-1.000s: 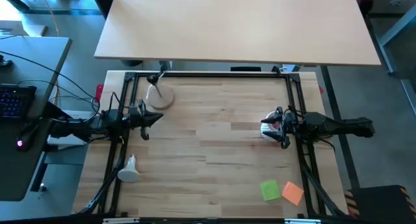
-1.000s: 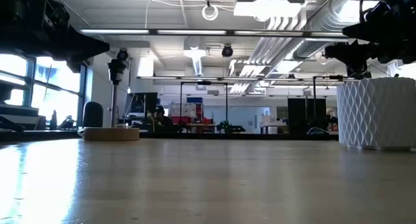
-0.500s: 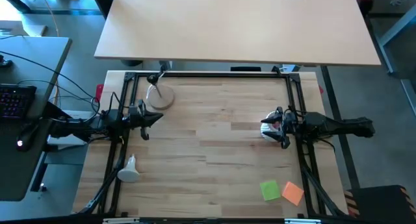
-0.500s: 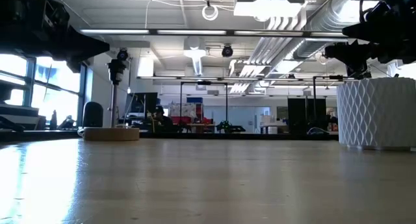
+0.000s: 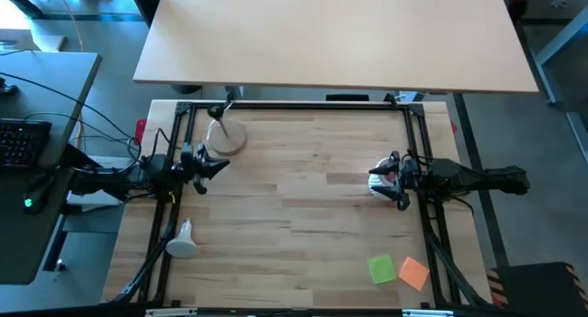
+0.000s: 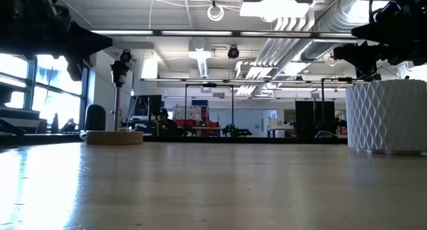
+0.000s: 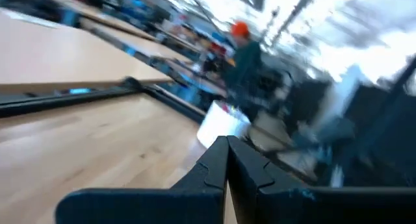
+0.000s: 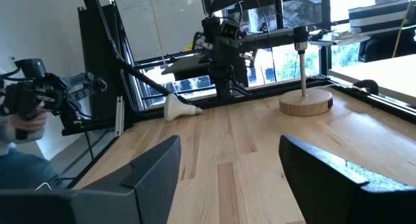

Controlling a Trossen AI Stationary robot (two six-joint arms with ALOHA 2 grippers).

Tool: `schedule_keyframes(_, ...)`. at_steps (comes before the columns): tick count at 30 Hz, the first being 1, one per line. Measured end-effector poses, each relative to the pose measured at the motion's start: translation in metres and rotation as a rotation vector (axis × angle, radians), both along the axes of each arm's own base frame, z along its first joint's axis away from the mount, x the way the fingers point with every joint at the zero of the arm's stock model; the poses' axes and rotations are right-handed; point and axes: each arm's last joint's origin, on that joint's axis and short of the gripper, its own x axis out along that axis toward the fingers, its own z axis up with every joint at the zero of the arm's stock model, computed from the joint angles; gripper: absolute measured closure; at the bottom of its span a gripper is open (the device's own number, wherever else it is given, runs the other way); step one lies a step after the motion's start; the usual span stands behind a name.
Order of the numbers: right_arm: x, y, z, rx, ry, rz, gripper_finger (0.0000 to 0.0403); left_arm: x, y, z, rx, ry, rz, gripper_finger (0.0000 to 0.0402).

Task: Screw lightbulb
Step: Move the lightbulb to the center of the table

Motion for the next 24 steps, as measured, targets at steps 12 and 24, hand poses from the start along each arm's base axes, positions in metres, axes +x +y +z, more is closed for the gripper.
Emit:
schedule_keyframes(12,0.000,0.000,0.000,0.000,0.000,0.000,0.0144,0.002,-0.006,0.019,-0.017,-0.193,-0.207,0.0402)
schedule_keyframes(24,0.000,0.000,0.000,0.000,0.000,0.000,0.0144,0.045,-0.031,0.088,0.118,0.391,-0.430,0.0384)
